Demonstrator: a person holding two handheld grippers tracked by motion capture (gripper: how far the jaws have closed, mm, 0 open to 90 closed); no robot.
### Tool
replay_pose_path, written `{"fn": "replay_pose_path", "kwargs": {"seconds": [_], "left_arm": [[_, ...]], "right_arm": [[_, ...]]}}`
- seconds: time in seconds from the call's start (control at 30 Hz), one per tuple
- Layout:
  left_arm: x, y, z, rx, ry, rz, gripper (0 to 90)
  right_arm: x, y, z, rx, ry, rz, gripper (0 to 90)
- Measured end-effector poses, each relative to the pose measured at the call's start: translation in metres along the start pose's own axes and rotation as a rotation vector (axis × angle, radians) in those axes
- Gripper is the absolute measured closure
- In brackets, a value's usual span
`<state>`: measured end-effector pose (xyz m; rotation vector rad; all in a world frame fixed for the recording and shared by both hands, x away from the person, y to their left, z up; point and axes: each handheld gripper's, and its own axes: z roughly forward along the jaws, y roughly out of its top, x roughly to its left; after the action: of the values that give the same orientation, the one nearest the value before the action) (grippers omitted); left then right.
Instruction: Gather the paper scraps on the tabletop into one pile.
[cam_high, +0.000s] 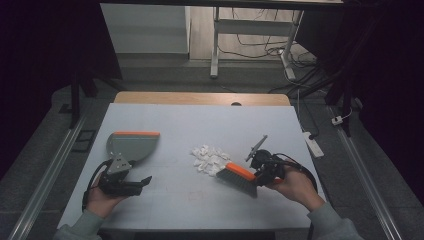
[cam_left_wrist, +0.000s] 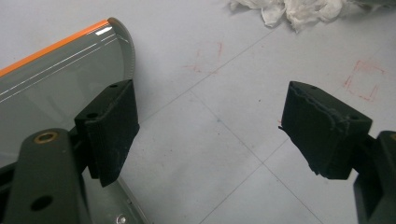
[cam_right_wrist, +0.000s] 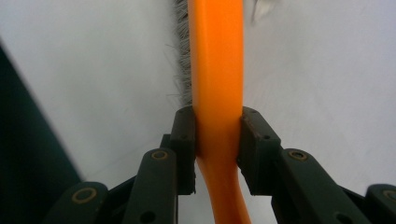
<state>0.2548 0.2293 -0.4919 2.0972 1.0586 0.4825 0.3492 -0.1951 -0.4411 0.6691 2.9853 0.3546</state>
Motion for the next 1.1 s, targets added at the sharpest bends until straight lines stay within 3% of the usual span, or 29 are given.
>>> {"fn": "replay_pose_path", "kwargs": {"seconds": [0.17,0.3,0.4,0.6,0.77,0.97,1.1], "left_arm": [[0.000,0.000,0.000,0.002,0.002,0.000,19.9],[0.001,-0.001,-0.001,0.001,0.000,-0.005,19.9],[0.001,-0.001,-0.001,-0.002,0.002,-0.007,19.9],[0.000,0.000,0.000,0.001,0.002,-0.004,19.9],[0.002,0.000,-0.001,-0.003,-0.001,-0.013,20.0],[0.002,0.001,-0.002,-0.008,0.001,-0.009,20.0],[0.002,0.001,-0.002,-0.012,0.004,-0.012,20.0]], "right_arm": [[-0.005,0.019,0.004,-0.049,-0.050,-0.042,69.0],[-0.004,0.018,-0.006,-0.131,-0.057,-0.060,69.1],[-0.006,0.009,-0.016,-0.199,-0.036,-0.011,69.1],[-0.018,-0.007,-0.032,-0.269,-0.082,0.125,69.1],[-0.027,-0.011,-0.032,-0.276,-0.108,0.188,69.0],[-0.032,-0.011,-0.026,-0.246,-0.149,0.225,69.0],[-0.035,-0.015,-0.024,-0.258,-0.157,0.243,69.0]]}}
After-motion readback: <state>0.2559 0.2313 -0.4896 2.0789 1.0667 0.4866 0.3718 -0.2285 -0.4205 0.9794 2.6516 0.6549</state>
